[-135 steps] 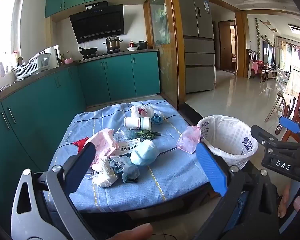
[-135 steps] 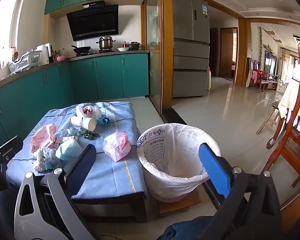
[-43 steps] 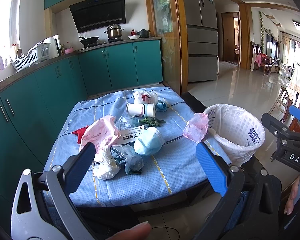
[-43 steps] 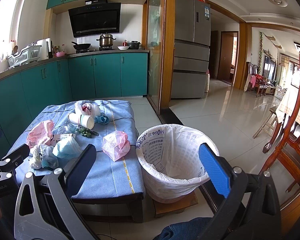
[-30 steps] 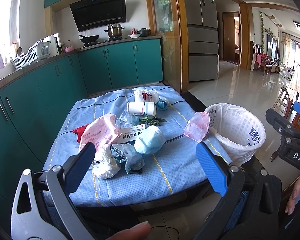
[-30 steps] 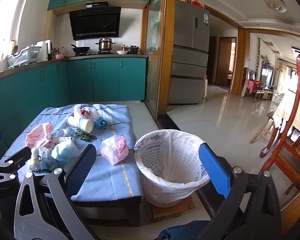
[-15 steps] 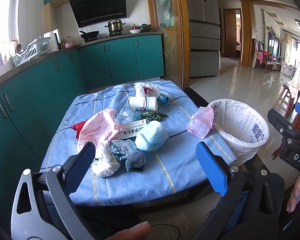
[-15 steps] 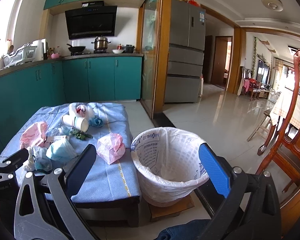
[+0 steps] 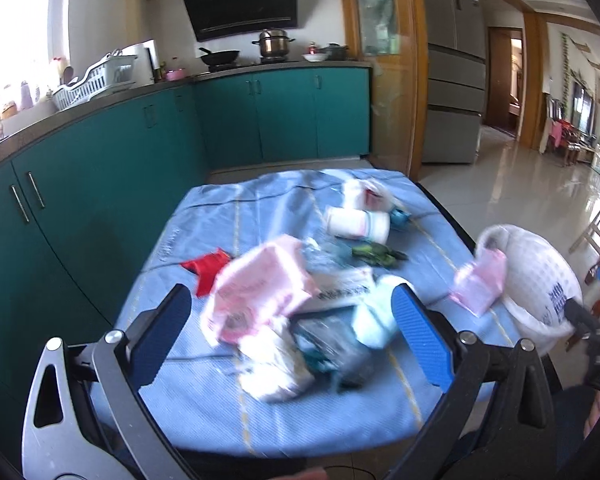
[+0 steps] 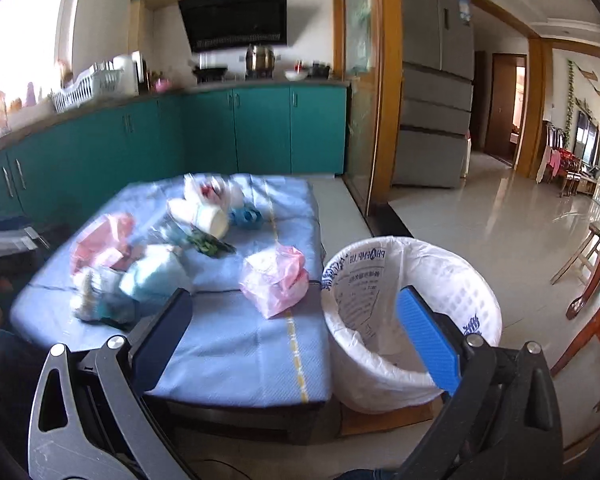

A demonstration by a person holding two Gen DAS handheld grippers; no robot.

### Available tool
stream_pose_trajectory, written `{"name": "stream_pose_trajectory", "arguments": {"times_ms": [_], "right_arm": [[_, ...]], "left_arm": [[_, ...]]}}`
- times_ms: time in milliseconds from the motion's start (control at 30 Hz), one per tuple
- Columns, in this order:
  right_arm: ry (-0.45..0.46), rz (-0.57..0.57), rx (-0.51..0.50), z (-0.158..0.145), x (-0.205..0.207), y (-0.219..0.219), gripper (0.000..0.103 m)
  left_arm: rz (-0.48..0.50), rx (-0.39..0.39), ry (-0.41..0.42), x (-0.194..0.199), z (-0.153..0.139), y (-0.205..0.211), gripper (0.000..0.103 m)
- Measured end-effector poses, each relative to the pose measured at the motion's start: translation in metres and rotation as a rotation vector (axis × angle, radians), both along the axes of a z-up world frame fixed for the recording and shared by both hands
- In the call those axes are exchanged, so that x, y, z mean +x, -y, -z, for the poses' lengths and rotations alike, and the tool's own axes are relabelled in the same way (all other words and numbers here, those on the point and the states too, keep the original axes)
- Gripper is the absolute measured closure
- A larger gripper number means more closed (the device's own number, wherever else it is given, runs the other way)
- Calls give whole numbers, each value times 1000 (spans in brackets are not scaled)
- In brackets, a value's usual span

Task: Collect trash
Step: 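Grasp the blue face mask with the left tool while the right tool grasps the pink bag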

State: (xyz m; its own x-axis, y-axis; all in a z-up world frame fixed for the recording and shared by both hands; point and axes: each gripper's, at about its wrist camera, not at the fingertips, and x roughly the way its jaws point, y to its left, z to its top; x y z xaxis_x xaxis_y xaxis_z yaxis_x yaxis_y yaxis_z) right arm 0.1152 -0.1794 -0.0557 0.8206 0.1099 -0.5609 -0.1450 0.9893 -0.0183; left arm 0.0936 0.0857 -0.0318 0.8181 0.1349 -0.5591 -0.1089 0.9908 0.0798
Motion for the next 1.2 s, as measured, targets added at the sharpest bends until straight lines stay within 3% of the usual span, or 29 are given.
{"name": "stream_pose_trajectory", "arguments": {"times_ms": [100, 267, 333, 400, 467, 533, 633, 700, 767, 800, 867, 1200], "right_arm": [[-81, -47, -48, 21, 41, -11, 3], [-222, -174, -114, 49, 106, -33, 3], [-275, -227, -124, 60, 128, -40, 3], [-300, -258, -139, 70, 144, -46, 3], [-293, -261, -137, 77, 145, -46, 3], [-306, -265, -122, 83, 145, -44, 4], [-322, -287, -98, 86, 143, -39, 7], [-340, -285, -78, 89, 144, -35, 14], [-368, -286, -60, 92, 145, -31, 30], [-368, -286, -55, 92, 147, -30, 30], [-361, -300, -34, 89, 146, -29, 39], [-276, -331, 25, 73, 143, -37, 38]], "left_arm": [[83, -22, -22, 2, 4, -2, 4], [276, 31, -110, 16, 31, 30, 4], [398, 43, -184, 44, 44, 49, 4], [454, 95, -254, 71, 59, 65, 5], [490, 134, -327, 92, 75, 74, 15], [523, 124, -372, 102, 88, 77, 29], [509, 113, -393, 106, 104, 77, 48], [499, 112, -383, 108, 108, 75, 54], [482, 88, -372, 112, 111, 71, 61], [474, 62, -367, 114, 111, 68, 63], [463, 25, -352, 114, 108, 64, 64], [437, 12, -337, 117, 110, 63, 54]]}}
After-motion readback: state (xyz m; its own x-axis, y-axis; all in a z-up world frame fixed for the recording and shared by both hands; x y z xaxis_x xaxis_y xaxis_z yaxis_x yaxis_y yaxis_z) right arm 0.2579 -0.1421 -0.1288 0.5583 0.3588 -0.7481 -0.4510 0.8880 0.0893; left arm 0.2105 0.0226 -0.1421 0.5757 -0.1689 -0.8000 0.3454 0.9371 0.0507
